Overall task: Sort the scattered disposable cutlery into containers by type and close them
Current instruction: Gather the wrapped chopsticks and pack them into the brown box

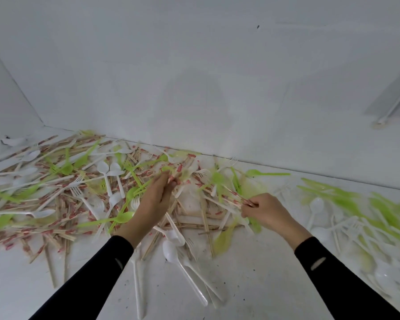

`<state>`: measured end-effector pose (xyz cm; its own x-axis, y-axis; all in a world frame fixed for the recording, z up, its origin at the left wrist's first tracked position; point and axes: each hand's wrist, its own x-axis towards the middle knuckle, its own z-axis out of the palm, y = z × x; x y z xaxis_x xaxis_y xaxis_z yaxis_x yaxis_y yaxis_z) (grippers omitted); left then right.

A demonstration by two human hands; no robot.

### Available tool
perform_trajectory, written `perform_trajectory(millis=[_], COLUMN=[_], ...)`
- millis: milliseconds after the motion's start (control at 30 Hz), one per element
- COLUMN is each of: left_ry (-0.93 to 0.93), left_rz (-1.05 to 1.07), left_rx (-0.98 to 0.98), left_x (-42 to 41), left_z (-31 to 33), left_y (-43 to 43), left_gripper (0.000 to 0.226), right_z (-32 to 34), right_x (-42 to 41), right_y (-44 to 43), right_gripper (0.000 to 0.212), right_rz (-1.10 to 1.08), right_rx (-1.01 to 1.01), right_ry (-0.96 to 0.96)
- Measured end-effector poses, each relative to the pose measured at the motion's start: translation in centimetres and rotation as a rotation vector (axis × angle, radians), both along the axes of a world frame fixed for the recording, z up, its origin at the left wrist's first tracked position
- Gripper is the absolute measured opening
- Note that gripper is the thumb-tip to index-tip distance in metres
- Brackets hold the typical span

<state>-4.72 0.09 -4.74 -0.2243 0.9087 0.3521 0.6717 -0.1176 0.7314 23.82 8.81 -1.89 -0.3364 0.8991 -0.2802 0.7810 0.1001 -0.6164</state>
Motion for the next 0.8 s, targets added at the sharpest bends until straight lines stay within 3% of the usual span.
perform_trajectory(millis=[133,267,400,500,567,633,733,800], left_ry=[-0.217,-0.555,-0.917,-1.034,-1.084,-1.164,-1.286,-1.229], left_rz=[-0.04,-0.036,0.095,-0.025,-0.03,0.106,0.174,0.186], left_rx=[0.079,0.176,-0.052,-0.24,-0.23,-0.175,-0.049,-0.054], left_x=[2.7,6.1,8.0,8.6,9.0,8.8,7.4,6.3], left_z=[2.4,3.8,4.0,3.5,3.3,3.3,3.5,3.5], left_y=[0.3,0.1,0.2,0.2,0.0,0.2,0.4,0.2], left_gripper=[0.014,0.016,0.044,0.048,0.034,0.025,0.021,0.021], right_z=[3.5,5.6,5.3,3.8,2.9,2.0,0.5,-0.5], right_x=[2.0,1.9,0.4,-1.5,-2.7,-3.3,-3.5,-3.6], right_y=[-2.0,-4.2,-5.8,-7.0,-7.8,-7.7,-5.6,-3.5], right_gripper=[0.02,0.021,0.022,0.022,0.026,0.029,0.034,0.034], right_rz=[-0.04,-0.08,-0.16,-0.076,0.006,0.037,-0.047,-0.1], right_rx=[-0.123,-0.233,-0.205,-0.166,-0.147,-0.079,0.045,0.102], right_ry=[0.194,0.398,0.612,0.588,0.56,0.534,0.44,0.313])
